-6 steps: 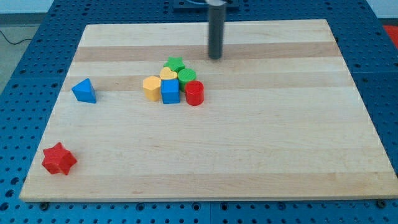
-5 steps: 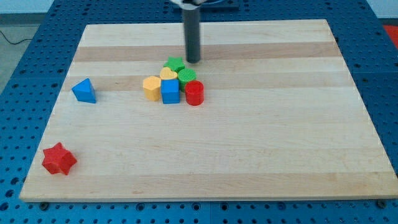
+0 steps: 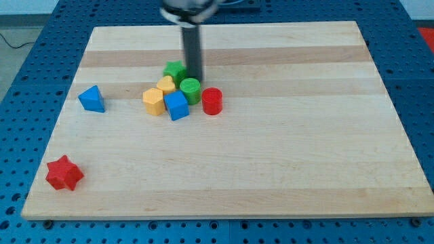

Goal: Place the green star above to the blue triangle

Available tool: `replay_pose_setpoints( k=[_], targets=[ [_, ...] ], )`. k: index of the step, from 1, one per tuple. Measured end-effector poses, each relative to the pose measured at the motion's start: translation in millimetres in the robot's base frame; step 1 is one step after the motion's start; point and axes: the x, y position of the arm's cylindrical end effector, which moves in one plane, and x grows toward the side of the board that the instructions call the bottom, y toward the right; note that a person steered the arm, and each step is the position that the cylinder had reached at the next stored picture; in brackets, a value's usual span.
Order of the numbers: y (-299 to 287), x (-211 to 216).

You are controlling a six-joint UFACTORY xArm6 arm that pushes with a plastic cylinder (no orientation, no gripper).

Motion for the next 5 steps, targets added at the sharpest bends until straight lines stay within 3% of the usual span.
replay_pose_setpoints(
  k=[1,3,5],
  targets=[
    [-46,-14],
    [-16,-31],
    [-139,-20]
  ],
)
